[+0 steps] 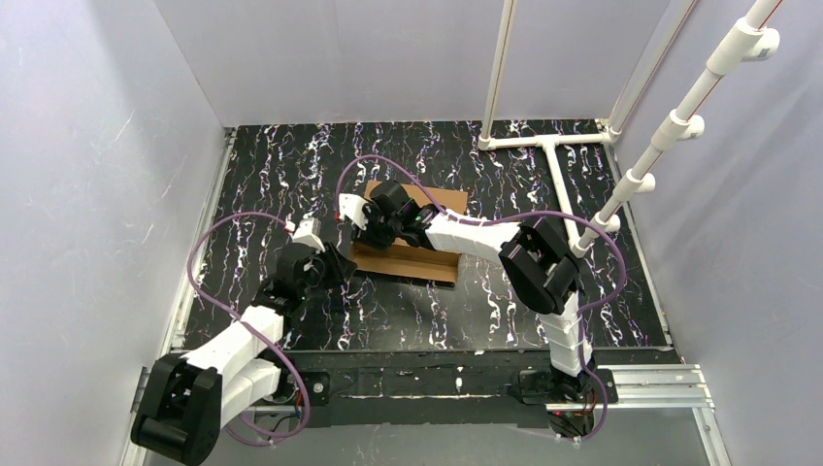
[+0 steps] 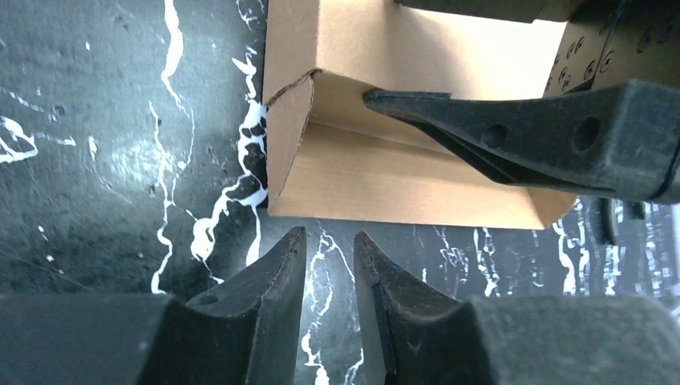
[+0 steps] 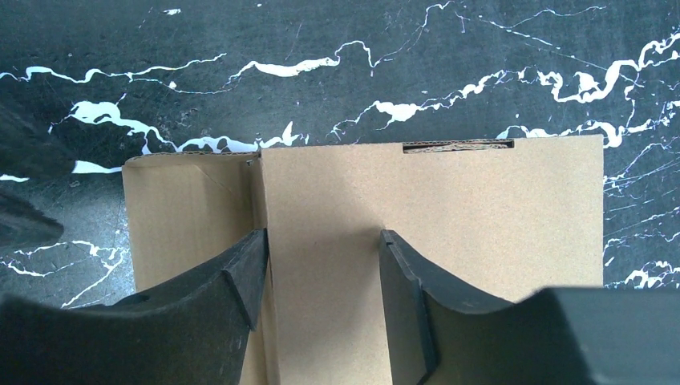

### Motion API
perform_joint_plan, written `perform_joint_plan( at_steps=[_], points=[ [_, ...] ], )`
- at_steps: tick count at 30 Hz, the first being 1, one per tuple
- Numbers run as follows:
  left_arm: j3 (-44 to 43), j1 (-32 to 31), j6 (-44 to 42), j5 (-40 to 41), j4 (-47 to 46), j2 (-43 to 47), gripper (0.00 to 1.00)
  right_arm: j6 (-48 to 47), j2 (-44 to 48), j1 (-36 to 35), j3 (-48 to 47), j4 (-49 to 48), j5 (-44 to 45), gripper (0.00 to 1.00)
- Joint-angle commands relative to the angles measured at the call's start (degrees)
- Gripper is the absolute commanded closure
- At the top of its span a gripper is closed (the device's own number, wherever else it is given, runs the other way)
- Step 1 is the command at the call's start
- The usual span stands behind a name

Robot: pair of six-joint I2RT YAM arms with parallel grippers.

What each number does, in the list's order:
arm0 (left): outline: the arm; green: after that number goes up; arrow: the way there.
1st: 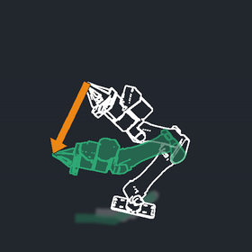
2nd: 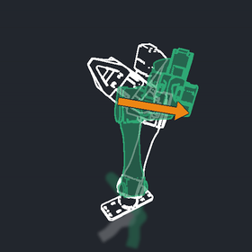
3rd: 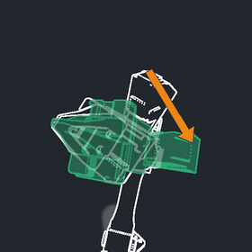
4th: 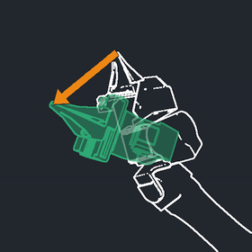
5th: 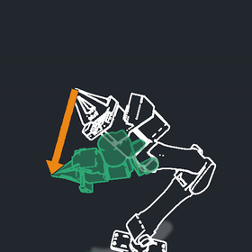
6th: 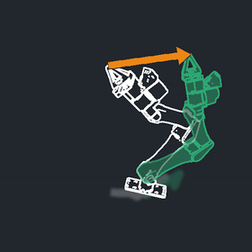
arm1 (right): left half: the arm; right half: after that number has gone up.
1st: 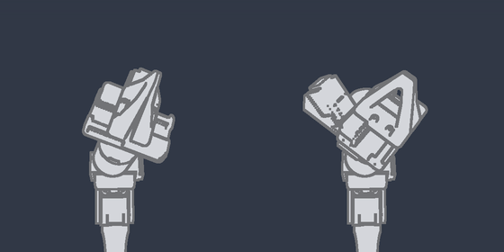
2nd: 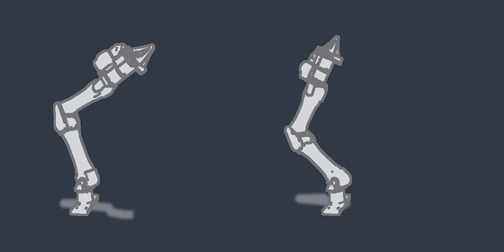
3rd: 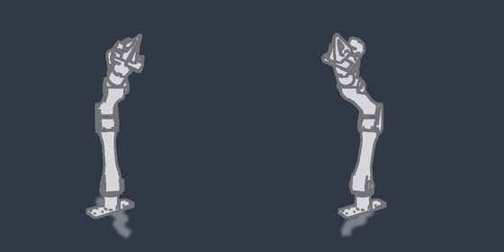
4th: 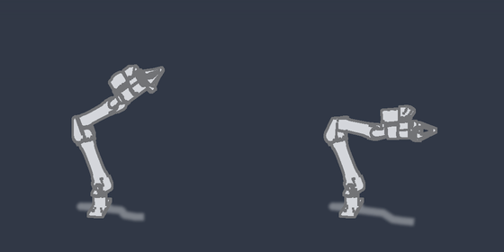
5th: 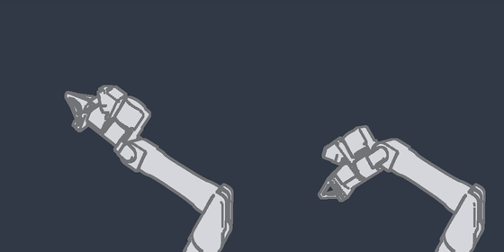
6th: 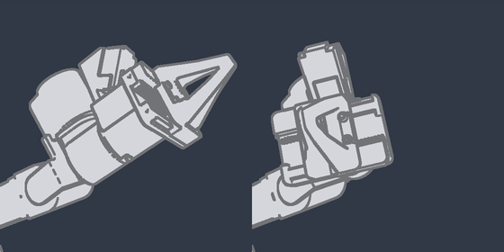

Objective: Fold the paper box
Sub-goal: Close the paper box at the center of the board.

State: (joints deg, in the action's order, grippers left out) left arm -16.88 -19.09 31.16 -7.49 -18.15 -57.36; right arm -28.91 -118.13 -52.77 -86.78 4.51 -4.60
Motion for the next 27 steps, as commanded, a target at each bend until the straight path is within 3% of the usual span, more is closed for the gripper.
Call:
perform_joint_plan(
  at_steps=[1, 8, 21, 27],
  points=[
    [2.7, 0.0, 9.1, -0.4, 1.4, 2.2, 0.72, 1.0, -3.1, 0.9, 0.6, 6.7, 0.3, 0.41],
    [2.6, 0.1, 14.2, -3.2, 0.7, -2.8, 0.93, 1.0, -3.1, 0.9, 0.5, 6.7, 0.4, 0.41],
    [-2.7, 0.0, 21.2, 0.7, 0.5, -19.3, 0.96, 1.0, -3.3, 0.9, 0.5, 6.9, 0.2, 0.41],
    [-2.5, 0.1, 22.5, 3.1, -2.4, -19.5, 0.96, 1.0, -3.4, 0.9, 0.5, 7.0, -0.1, 0.41]
  ],
)
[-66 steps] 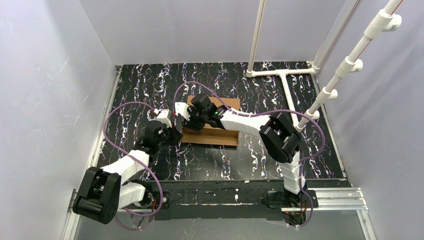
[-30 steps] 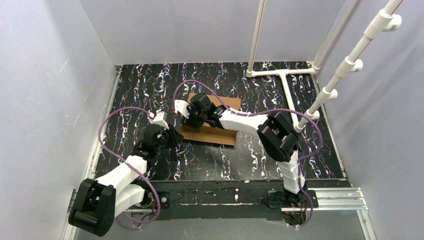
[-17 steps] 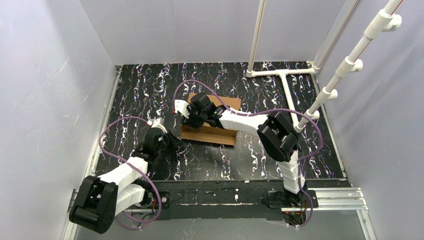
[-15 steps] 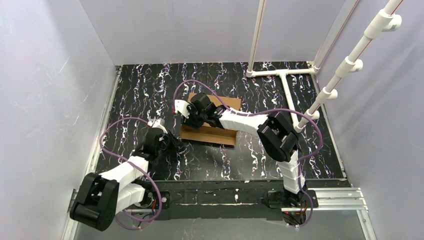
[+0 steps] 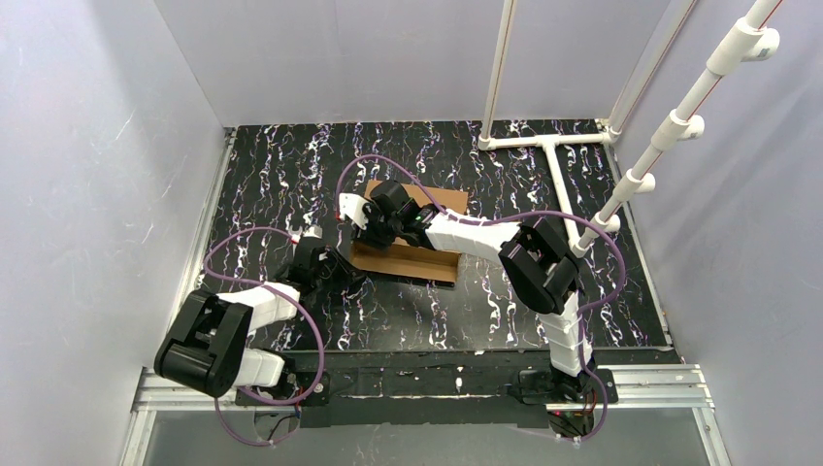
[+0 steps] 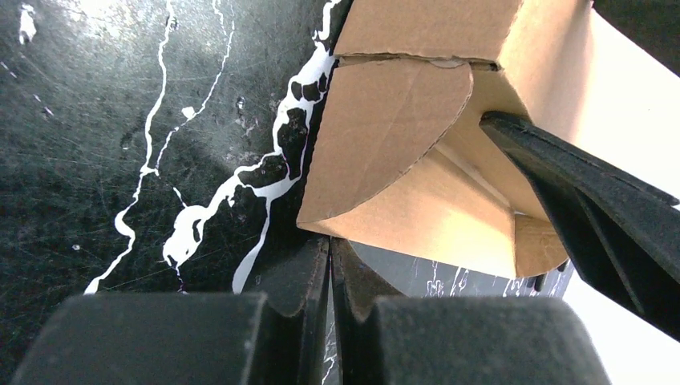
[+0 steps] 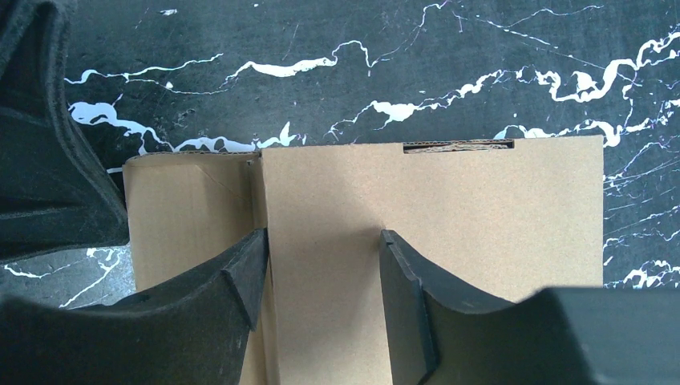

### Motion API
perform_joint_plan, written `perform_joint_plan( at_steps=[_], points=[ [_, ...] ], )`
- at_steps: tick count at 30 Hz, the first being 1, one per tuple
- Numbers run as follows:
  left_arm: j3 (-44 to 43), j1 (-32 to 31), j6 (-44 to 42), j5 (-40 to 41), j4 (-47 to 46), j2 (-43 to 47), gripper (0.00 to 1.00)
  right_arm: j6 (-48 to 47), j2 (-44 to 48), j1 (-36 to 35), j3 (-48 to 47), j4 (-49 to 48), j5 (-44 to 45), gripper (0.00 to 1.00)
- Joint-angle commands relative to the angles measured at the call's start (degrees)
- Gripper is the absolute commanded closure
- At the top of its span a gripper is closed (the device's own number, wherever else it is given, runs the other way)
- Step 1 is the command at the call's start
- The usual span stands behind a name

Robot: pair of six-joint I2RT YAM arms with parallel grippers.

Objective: Fold the paper box
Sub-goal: Close the paper box at the center of the board.

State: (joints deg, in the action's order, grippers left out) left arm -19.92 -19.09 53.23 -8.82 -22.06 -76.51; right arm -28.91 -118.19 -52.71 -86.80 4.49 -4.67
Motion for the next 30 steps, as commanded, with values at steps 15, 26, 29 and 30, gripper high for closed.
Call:
perform_joint_plan(
  at_steps=[15, 26, 29, 30],
  points=[
    [-3.8, 1.9, -6.6, 3.5, -0.9, 1.4, 0.95, 0.8, -3.5, 0.9, 0.3, 7.9, -1.0, 0.42],
    [-4.9, 6.5, -8.4, -0.6, -2.2, 1.4, 0.94, 0.9, -3.3, 0.8, 0.1, 8.4, -1.9, 0.42],
    [-6.1, 6.9, -8.6, -2.1, -2.7, 0.4, 0.93, 1.0, -3.4, 0.9, 0.1, 8.4, -2.1, 0.42],
    [-6.7, 7.0, -8.7, -2.8, -2.9, -0.1, 0.93, 1.0, -3.3, 0.8, 0.1, 8.4, -2.1, 0.42]
  ],
)
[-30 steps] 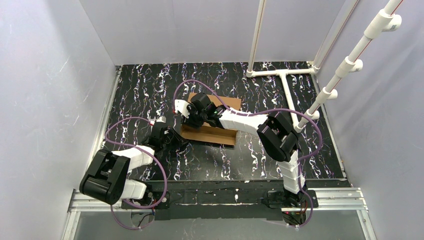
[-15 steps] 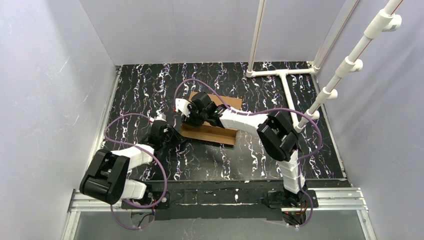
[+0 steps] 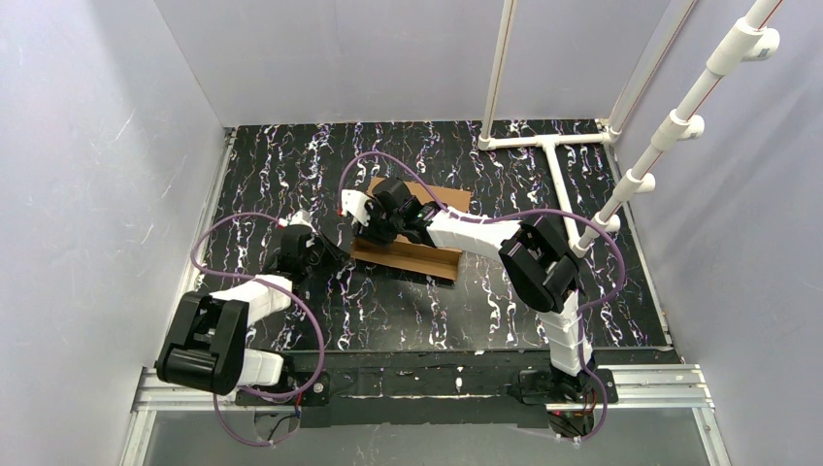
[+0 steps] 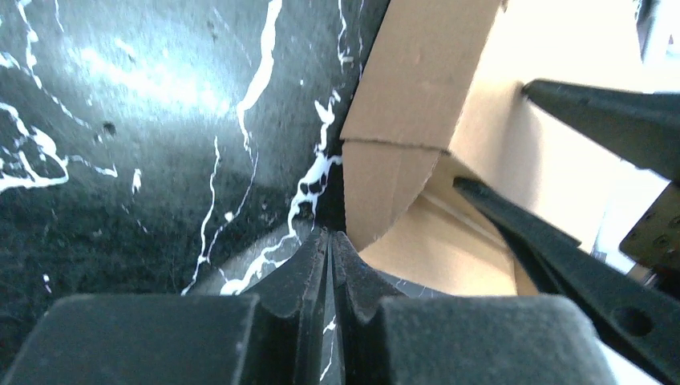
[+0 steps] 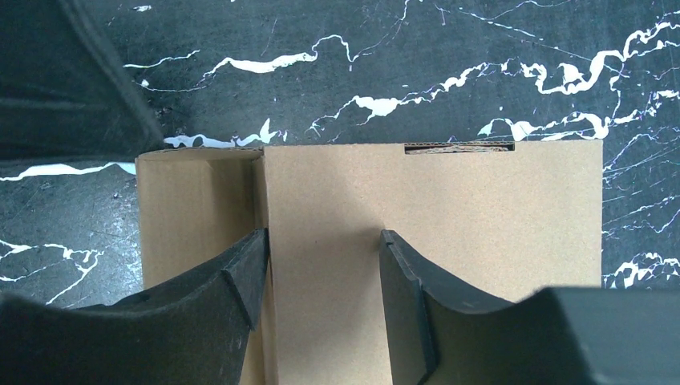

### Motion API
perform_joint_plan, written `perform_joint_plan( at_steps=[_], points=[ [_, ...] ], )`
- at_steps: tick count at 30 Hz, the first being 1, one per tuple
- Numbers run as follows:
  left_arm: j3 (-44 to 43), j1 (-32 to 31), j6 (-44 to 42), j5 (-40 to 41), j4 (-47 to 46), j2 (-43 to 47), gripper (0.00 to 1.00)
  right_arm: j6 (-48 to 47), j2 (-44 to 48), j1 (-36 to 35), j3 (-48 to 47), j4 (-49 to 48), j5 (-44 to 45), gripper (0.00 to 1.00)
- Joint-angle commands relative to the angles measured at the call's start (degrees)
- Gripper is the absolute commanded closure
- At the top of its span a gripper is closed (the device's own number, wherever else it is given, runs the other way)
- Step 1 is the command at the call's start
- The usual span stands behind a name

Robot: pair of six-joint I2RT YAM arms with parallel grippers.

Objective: Fold the paper box
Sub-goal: Close the paper box at the center of the board.

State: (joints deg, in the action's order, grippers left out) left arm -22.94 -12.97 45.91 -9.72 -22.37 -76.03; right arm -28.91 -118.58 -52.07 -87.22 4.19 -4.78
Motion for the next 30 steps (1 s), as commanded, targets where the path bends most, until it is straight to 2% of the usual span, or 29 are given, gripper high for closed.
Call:
perform_joint_plan(
  at_steps=[1, 10, 20, 30],
  points=[
    [-4.3, 0.8, -1.5, -2.6, -2.7, -1.1, 0.93, 1.0, -3.0, 0.2, 0.4, 8.7, -2.0, 0.42],
    [-4.9, 1.0, -1.6, -5.6, -3.9, -2.5, 0.92, 1.3, -2.0, 0.4, -0.5, 8.8, -1.7, 0.39],
    [1.8, 2.0, -0.3, -5.2, -3.8, 6.4, 0.88, 1.0, 2.4, 2.6, -4.6, 11.7, -2.6, 0.23],
    [7.3, 3.4, 0.6, -6.9, -1.8, 18.2, 0.68, 0.6, 6.5, 2.9, -7.3, 17.1, -6.9, 0.15]
  ],
)
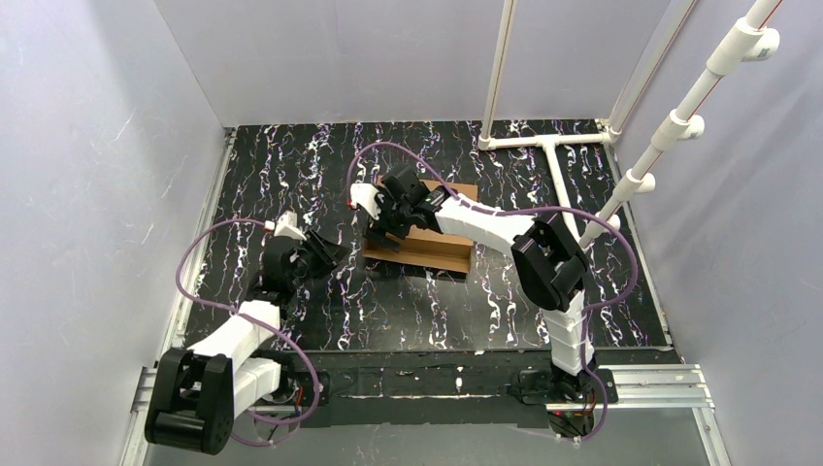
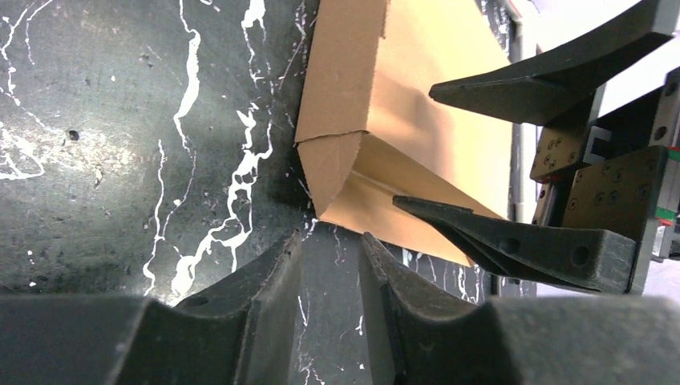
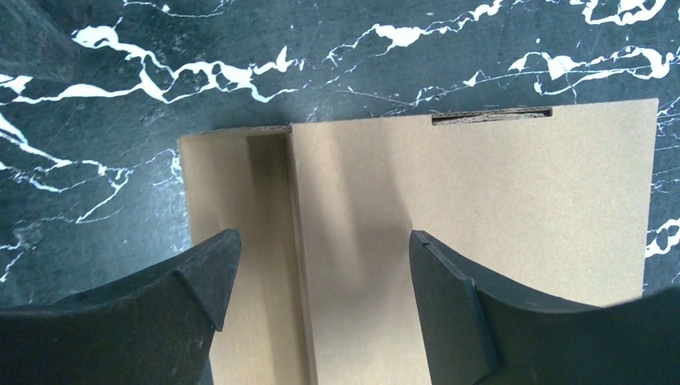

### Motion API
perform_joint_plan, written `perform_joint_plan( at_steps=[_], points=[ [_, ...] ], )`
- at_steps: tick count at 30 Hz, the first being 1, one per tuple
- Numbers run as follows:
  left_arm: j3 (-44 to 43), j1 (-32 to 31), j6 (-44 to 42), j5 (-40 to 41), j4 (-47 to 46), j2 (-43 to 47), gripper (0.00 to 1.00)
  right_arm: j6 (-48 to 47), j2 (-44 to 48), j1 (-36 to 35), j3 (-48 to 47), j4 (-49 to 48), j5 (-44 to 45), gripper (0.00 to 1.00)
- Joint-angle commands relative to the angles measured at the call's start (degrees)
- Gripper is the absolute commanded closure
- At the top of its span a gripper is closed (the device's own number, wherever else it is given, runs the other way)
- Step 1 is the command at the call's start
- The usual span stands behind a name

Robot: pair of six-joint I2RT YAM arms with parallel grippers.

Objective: Fold the paper box
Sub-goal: Close the paper box at the center of the board.

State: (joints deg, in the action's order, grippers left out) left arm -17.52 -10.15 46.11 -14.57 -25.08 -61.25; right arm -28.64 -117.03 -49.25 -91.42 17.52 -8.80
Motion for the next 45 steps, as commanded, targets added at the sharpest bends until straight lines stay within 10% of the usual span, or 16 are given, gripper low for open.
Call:
perform_joint_plan(
  at_steps=[1, 11, 23, 45],
  points=[
    [2.3, 0.6, 0.7, -2.5, 1.0, 4.2, 0.65, 0.1, 5.3, 0.2, -3.3, 4.5, -3.7, 0.14],
    [7.7, 1.0, 10.7, -2.6, 0.9, 13.4, 0.02, -7.4, 10.7, 5.8, -5.7, 15.7, -15.8, 0.02],
    [6.4, 0.2, 14.3, -19.6, 0.9, 12.4, 0.04, -3.2, 18.3, 18.9, -2.2, 16.9, -19.2, 0.02],
    [8.3, -24.1, 14.2, -0.2, 0.8, 14.8, 0.06, -4.8, 21.3, 32.6, 2.6, 18.7, -21.1, 0.02]
  ],
)
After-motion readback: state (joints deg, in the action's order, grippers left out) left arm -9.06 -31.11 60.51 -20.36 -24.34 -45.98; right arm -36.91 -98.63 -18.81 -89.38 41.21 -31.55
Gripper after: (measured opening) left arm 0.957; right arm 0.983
